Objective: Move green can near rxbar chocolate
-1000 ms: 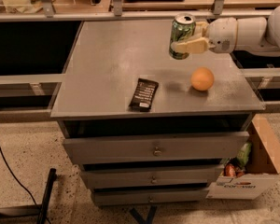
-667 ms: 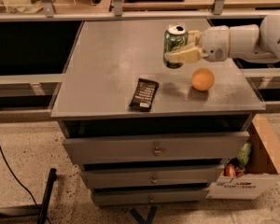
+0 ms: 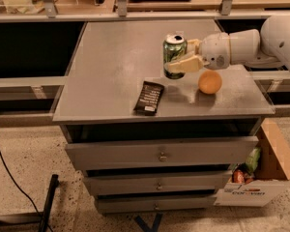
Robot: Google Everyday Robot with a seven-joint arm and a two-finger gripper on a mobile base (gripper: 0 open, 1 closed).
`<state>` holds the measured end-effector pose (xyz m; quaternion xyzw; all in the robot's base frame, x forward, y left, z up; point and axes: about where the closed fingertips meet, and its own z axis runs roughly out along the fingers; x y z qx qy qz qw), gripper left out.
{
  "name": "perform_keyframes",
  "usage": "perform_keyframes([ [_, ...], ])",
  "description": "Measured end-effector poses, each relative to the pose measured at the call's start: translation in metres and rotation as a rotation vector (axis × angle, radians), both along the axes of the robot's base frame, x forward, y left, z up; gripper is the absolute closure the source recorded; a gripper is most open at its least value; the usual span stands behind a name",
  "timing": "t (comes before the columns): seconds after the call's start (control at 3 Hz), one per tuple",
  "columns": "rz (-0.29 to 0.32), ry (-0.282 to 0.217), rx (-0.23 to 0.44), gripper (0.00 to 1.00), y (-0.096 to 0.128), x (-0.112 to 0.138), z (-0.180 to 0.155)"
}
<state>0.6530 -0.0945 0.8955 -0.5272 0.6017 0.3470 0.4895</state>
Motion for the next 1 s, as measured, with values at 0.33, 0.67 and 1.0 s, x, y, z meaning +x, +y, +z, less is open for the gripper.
perform_keyframes([
  [0.33, 0.025, 0.022, 0.001, 1.0, 0.012, 0.002, -0.007],
  [0.67, 0.046, 0.04, -0.009, 1.0, 0.026, 0.007, -0.012],
  [1.0, 0.067, 0.051, -0.034, 1.0, 0.039, 0.01, -0.017],
])
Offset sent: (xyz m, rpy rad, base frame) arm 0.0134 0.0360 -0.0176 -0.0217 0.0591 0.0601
